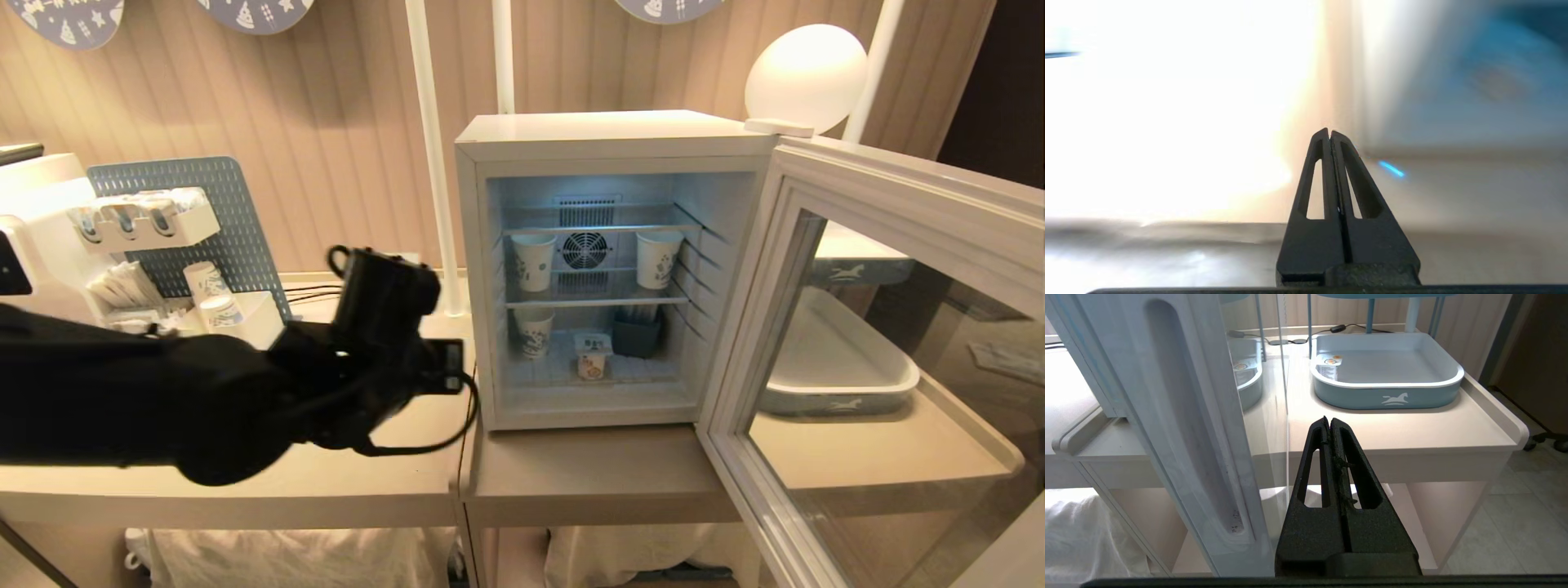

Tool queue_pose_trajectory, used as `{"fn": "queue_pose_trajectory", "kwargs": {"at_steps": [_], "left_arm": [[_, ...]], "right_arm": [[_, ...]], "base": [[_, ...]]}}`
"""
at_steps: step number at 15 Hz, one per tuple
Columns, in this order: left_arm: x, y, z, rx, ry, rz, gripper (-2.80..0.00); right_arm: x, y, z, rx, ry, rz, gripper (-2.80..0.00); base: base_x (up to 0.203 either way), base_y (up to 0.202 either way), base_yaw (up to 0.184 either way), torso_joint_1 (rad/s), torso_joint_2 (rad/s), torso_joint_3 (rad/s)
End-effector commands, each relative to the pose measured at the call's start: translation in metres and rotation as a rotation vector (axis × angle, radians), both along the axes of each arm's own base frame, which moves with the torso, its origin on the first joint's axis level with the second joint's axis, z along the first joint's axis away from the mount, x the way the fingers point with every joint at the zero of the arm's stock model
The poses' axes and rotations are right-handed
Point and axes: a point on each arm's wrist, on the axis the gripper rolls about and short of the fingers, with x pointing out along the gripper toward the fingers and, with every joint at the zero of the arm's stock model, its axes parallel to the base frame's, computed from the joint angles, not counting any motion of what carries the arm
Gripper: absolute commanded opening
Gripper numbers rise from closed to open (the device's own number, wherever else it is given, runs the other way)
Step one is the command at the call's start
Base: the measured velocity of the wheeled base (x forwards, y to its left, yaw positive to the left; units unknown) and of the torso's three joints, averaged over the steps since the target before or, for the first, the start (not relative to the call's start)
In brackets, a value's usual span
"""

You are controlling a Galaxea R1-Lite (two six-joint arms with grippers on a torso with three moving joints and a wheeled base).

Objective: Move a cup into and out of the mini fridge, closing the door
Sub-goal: Take the yoghurt out of the freezer

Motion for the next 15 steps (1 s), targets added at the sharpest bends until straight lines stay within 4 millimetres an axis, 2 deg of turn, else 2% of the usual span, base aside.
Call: {"fn": "queue_pose_trajectory", "kwargs": {"at_steps": [1,3,5,8,10,12,15], "left_arm": [[-0.026,0.041,0.047,-0.014,-0.136,0.19,-2.8],[-0.062,0.075,0.075,-0.029,-0.178,0.26,-2.8],[-0.102,0.107,0.092,-0.047,-0.202,0.322,-2.8],[-0.165,0.152,0.1,-0.081,-0.269,0.435,-2.8],[-0.213,0.175,0.094,-0.108,-0.319,0.5,-2.8],[-0.264,0.189,0.074,-0.129,-0.369,0.573,-2.8],[-0.323,0.194,0.038,-0.155,-0.438,0.592,-2.8]], "right_arm": [[0.0,0.0,0.0,-0.001,-0.001,0.0,-2.8],[0.0,0.0,0.0,0.003,0.002,-0.003,-2.8],[0.0,0.0,0.0,0.016,0.0,-0.005,-2.8],[0.0,0.0,0.0,0.016,0.0,-0.004,-2.8],[0.0,0.0,0.0,0.021,0.0,-0.004,-2.8],[0.0,0.0,0.0,0.021,-0.001,-0.004,-2.8],[0.0,0.0,0.0,0.021,0.0,-0.004,-2.8]], "base": [[0.0,0.0,0.0,0.0,0.0,0.0],[0.0,0.0,0.0,0.0,0.0,0.0],[0.0,0.0,0.0,0.0,0.0,0.0],[0.0,0.0,0.0,0.0,0.0,0.0],[0.0,0.0,0.0,0.0,0.0,0.0],[0.0,0.0,0.0,0.0,0.0,0.0],[0.0,0.0,0.0,0.0,0.0,0.0]]}}
